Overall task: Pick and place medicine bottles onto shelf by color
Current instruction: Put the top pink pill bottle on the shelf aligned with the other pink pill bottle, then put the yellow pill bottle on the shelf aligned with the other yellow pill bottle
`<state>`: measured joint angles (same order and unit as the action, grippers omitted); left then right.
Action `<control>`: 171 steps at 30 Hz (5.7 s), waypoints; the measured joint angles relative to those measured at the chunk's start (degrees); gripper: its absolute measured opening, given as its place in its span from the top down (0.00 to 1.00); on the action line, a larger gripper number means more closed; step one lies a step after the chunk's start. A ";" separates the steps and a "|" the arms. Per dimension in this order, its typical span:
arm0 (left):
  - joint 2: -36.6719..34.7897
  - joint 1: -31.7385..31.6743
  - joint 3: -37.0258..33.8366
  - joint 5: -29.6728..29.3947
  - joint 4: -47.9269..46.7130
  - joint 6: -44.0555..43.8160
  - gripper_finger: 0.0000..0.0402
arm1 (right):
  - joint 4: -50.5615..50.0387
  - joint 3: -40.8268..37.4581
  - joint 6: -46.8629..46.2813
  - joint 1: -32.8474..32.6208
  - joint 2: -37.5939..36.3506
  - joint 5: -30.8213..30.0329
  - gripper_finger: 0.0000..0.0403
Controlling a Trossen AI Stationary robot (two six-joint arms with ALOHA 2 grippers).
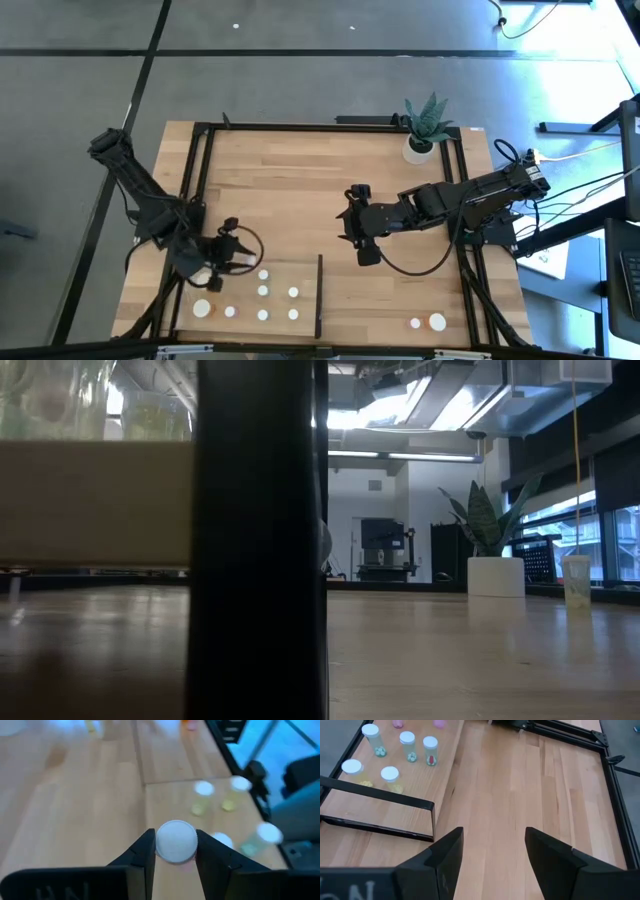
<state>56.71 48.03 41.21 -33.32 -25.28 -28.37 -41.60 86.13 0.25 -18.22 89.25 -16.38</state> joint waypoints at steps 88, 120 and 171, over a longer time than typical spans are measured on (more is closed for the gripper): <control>18.99 17.77 0.15 -5.13 -2.42 -15.01 0.71 | 3.62 0.00 4.55 0.00 0.00 13.03 0.47; 15.02 17.77 0.20 -6.65 -2.08 -16.29 0.40 | 3.64 0.00 4.59 0.00 0.00 13.00 0.47; 2.77 -9.92 5.79 -2.74 -2.55 -0.88 0.40 | -18.80 -0.10 -26.46 3.49 0.22 -0.94 0.47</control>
<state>59.48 38.11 47.00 -36.05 -27.84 -29.25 -60.40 86.03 -26.21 -14.73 89.47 -17.32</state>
